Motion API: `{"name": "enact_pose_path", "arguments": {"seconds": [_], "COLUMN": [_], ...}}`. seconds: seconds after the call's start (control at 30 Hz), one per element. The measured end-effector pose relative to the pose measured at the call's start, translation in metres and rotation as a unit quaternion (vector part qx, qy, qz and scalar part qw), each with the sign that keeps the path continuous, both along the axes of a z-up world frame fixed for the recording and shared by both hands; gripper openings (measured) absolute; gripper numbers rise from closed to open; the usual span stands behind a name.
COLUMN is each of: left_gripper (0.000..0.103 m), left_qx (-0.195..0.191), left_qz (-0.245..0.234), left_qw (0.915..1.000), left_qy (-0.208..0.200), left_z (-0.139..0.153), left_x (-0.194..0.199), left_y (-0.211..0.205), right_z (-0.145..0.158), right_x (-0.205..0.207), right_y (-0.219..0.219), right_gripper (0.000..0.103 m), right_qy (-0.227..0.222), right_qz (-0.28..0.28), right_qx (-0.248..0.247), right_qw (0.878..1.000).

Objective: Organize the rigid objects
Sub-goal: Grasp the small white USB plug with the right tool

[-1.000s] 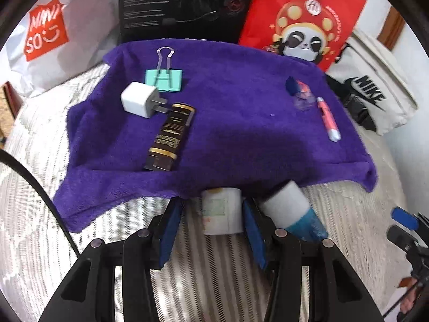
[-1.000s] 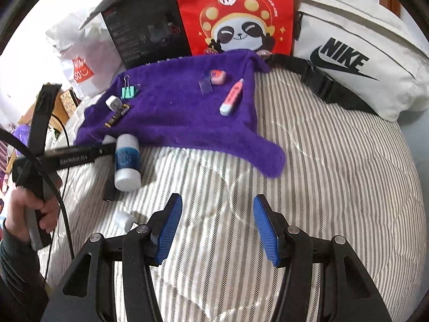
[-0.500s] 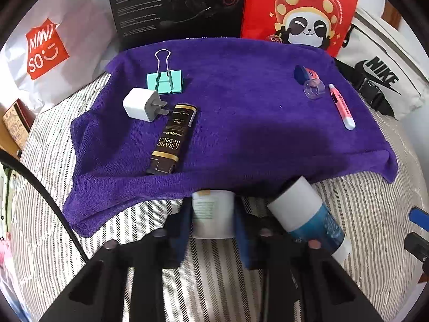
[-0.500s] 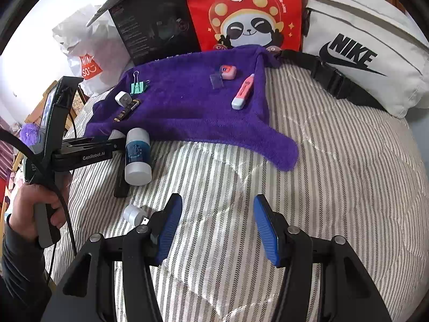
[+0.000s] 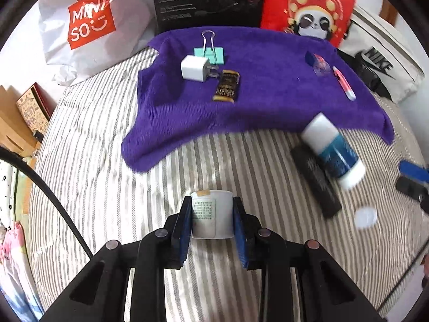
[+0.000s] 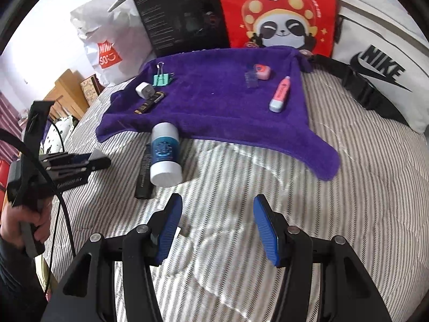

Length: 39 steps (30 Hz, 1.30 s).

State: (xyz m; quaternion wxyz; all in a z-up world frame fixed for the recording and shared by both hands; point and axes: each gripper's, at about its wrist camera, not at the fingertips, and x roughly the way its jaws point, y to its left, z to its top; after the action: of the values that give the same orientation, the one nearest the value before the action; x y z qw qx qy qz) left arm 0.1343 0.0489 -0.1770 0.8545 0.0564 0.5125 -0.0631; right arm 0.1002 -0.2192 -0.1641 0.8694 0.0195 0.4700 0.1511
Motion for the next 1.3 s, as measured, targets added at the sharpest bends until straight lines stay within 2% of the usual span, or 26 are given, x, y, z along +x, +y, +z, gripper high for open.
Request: {"name": "enact_pose_path", "arguments": {"seconds": [0.1, 0.67, 0.93, 1.2, 1.3], "left_gripper": [0.027, 0.028, 0.028, 0.028, 0.028], "left_qx": [-0.006, -0.028, -0.035, -0.037, -0.038], "left_qz": [-0.004, -0.004, -0.011, -0.010, -0.010], "left_qw": [1.0000, 0.9974, 0.9927, 0.9925, 0.9925], "left_qy": [0.003, -0.066, -0.115, -0.116, -0.116], "left_z": [-0.005, -0.012, -0.016, -0.016, -0.016], "left_x": [-0.007, -0.028, -0.039, -0.039, -0.039], "left_y": [0.002, 0.007, 0.008, 0.009, 0.009], "right_z": [0.000, -0.015, -0.017, -0.026, -0.031], "right_x": [-0.002, -0.023, -0.021, -0.017, -0.016], "right_y": [0.006, 0.042, 0.051, 0.065, 0.066], "right_gripper": [0.055, 0.055, 0.055, 0.054, 0.054], "right_qy": [0.001, 0.017, 0.021, 0.010, 0.006], "right_qz": [0.007, 0.027, 0.019, 0.008, 0.005], "right_qx": [-0.007, -0.027, -0.029, -0.040, -0.073], "right_qw": [1.000, 0.999, 0.999, 0.999, 0.997]}}
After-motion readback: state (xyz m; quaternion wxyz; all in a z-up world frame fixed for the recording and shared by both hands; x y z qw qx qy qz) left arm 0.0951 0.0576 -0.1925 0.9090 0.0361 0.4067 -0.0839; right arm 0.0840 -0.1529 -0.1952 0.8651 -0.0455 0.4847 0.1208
